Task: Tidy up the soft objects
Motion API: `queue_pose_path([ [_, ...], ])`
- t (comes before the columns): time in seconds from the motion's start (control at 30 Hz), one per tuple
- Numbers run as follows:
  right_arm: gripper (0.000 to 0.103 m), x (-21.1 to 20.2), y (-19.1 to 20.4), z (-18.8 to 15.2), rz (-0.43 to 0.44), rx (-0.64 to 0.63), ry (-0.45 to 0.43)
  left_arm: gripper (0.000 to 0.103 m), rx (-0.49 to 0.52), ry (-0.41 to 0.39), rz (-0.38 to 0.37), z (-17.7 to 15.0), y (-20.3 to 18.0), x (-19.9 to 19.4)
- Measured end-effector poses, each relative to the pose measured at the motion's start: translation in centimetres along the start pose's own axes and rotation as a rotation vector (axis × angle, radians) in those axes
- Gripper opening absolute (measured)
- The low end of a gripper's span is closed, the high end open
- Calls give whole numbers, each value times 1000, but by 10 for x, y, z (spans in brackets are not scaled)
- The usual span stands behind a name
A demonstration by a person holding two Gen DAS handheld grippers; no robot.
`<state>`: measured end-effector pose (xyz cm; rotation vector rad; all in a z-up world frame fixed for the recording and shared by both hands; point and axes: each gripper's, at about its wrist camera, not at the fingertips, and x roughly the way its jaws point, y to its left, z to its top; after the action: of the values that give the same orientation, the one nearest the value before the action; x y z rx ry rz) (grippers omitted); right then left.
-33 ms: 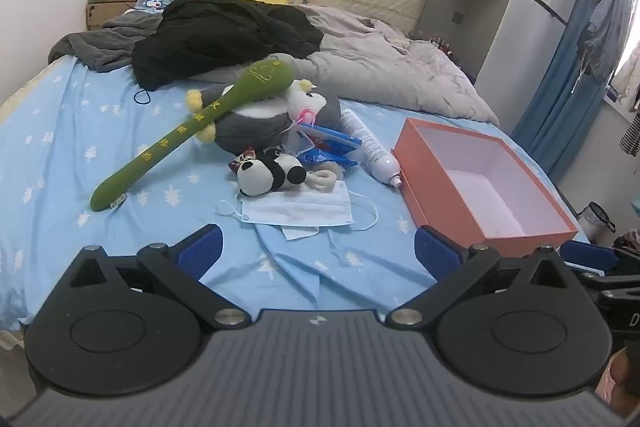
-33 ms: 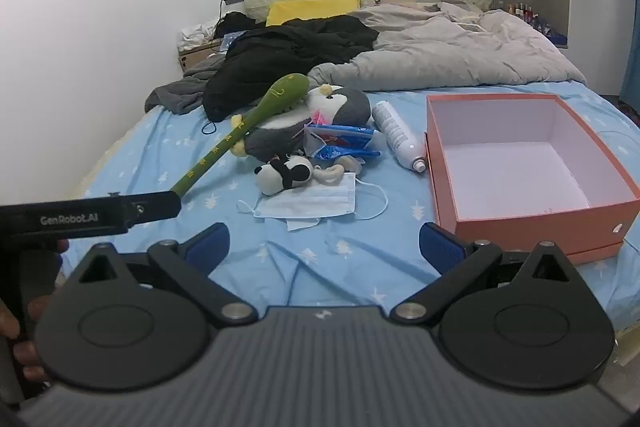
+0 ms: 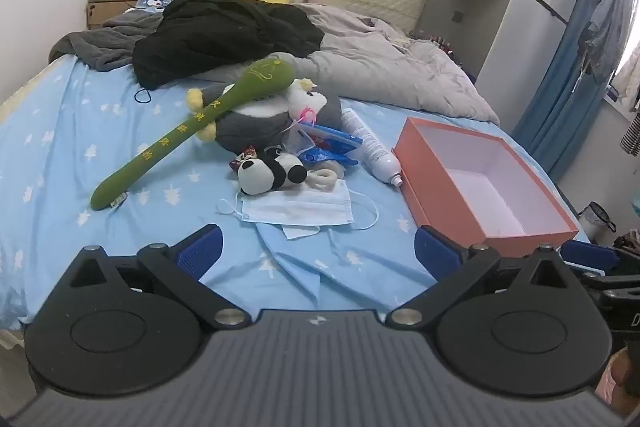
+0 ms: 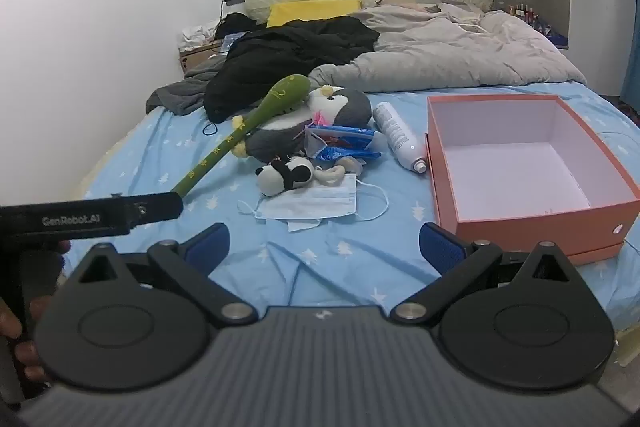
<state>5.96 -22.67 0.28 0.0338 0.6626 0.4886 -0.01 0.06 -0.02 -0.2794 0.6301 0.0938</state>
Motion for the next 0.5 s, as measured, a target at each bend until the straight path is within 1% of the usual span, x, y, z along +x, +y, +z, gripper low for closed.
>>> queue_pose_path([
  [0.07, 103, 2, -1, 0, 1, 3, 4, 103, 8, 16, 2, 1, -1, 2],
  [0.13, 103, 3, -2, 0, 3, 6, 8, 103, 4, 1, 3, -1, 0, 1],
  [0.23, 103, 4, -3, 2, 4, 6, 10, 103, 6, -1, 2, -3, 0, 1],
  [0.27, 103, -3, 2, -1, -7, -5, 2, 103, 8, 0, 2, -4, 0, 2],
  [0.47, 103, -1, 0, 1, -11, -10, 2, 103, 6, 2, 0, 0, 4, -1],
  [0.5, 103, 0, 0, 1, -11, -9, 3, 103, 5, 1, 2, 0, -1, 0],
])
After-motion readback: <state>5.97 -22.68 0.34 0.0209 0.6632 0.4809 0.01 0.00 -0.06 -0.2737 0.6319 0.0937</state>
